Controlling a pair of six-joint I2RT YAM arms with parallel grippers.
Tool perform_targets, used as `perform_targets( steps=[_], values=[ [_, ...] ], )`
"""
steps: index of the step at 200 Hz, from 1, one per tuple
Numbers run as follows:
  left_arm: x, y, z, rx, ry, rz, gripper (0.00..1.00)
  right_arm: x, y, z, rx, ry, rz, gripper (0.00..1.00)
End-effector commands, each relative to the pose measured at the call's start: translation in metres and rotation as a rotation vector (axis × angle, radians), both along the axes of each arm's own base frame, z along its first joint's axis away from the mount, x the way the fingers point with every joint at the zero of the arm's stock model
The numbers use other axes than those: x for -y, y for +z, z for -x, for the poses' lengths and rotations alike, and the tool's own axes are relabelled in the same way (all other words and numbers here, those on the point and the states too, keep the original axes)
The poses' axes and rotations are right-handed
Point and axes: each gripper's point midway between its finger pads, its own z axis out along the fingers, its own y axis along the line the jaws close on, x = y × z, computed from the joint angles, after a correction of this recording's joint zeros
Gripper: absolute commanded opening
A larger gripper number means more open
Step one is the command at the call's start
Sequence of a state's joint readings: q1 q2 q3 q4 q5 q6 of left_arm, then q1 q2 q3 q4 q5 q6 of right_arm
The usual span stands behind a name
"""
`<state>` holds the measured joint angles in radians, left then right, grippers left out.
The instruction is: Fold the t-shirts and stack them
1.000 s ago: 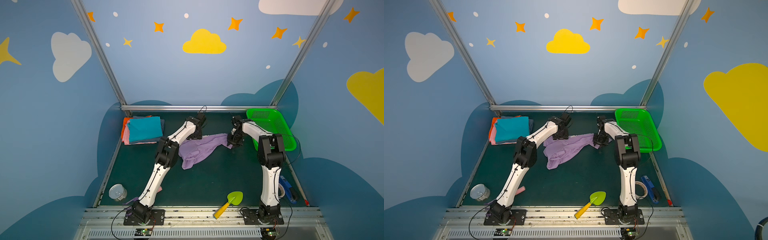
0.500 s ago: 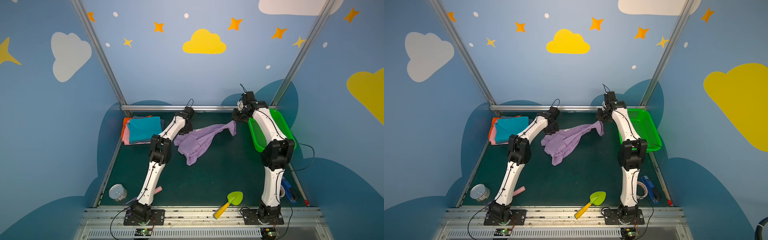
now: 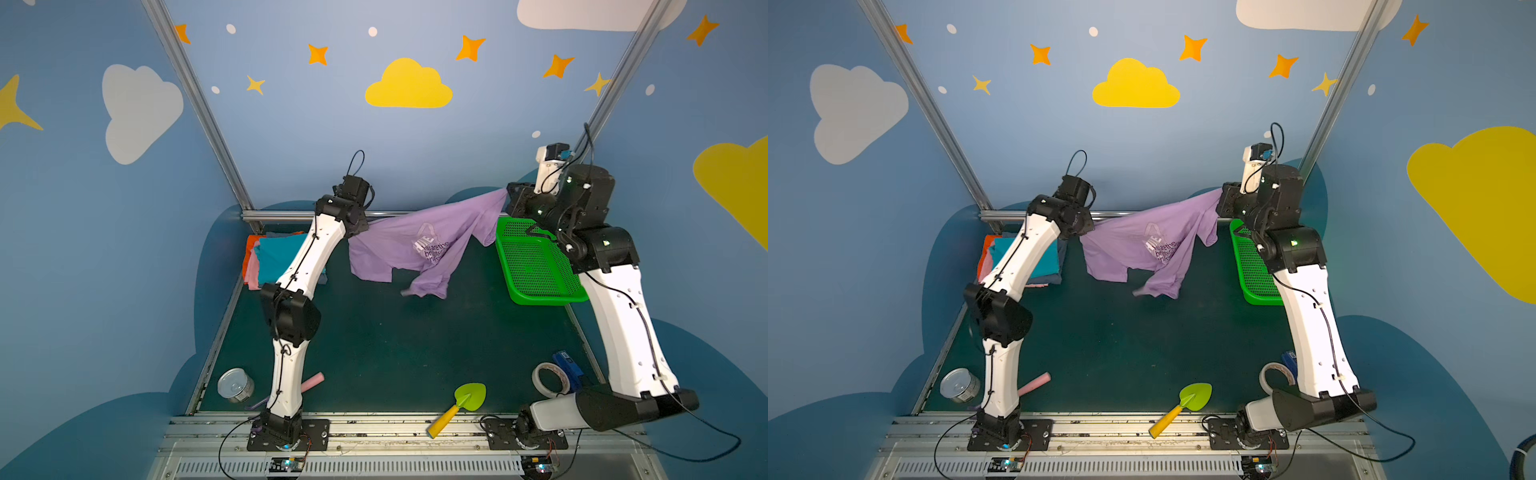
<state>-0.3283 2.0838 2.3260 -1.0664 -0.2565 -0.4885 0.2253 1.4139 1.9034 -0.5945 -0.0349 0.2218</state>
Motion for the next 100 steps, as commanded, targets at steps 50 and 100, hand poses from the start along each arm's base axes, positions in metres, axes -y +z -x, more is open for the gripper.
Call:
perform_targets(
  steps=[50, 100],
  values=[
    [-0.028, -0.038, 0.101, -0.05, 0.122, 0.109, 0.04, -0.017, -0.023, 0.004, -0.059, 0.078, -0.06, 0.0],
    [-0.015, -0.167, 0.208, -0.386, 0.125, 0.108, 0.06, -0.035, -0.174, 0.015, -0.398, 0.103, -0.081, 0.0]
  ],
)
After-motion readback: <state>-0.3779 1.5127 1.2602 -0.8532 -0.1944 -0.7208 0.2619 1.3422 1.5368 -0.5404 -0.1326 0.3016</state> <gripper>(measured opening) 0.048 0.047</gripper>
